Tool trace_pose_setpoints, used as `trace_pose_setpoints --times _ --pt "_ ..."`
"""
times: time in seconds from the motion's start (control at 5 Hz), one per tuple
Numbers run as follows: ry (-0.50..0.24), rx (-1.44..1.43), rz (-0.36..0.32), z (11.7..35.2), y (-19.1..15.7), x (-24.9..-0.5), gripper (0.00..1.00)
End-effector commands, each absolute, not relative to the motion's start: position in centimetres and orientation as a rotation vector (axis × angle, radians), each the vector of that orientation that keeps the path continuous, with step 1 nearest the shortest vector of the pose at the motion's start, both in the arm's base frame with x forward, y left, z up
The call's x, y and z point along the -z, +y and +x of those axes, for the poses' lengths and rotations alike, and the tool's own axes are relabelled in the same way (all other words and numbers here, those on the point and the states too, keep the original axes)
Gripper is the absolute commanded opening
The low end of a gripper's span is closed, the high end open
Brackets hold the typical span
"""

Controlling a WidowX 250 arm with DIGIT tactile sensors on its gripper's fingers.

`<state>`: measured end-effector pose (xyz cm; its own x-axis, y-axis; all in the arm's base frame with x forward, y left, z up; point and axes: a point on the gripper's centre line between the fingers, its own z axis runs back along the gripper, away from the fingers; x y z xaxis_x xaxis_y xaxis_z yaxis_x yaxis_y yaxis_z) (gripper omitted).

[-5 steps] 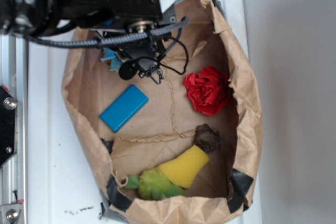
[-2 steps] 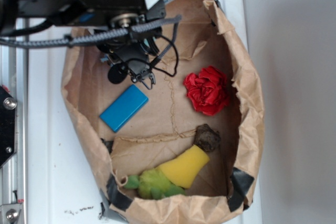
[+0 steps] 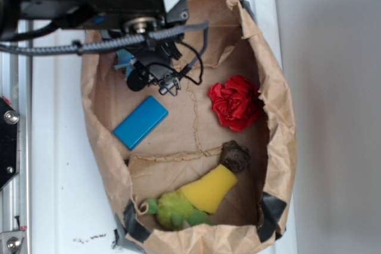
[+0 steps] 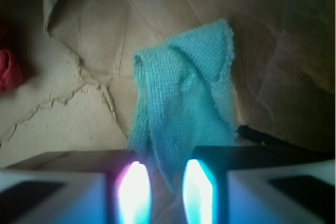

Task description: Grab the blue cloth.

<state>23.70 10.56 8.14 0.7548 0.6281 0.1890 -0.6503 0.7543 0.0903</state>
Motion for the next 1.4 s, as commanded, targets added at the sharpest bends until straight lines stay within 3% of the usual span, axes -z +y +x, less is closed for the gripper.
trace_pose_setpoints --times 0.0,0.4,1.2 --pt "-0.171 -0.726 0.185 24.1 11.6 -7.8 1.00" --pt "-0.166 -0.707 0.178 23.6 12.7 -7.6 1.00" --pt "-0.195 -0.764 0.239 25.7 13.5 -5.5 1.00"
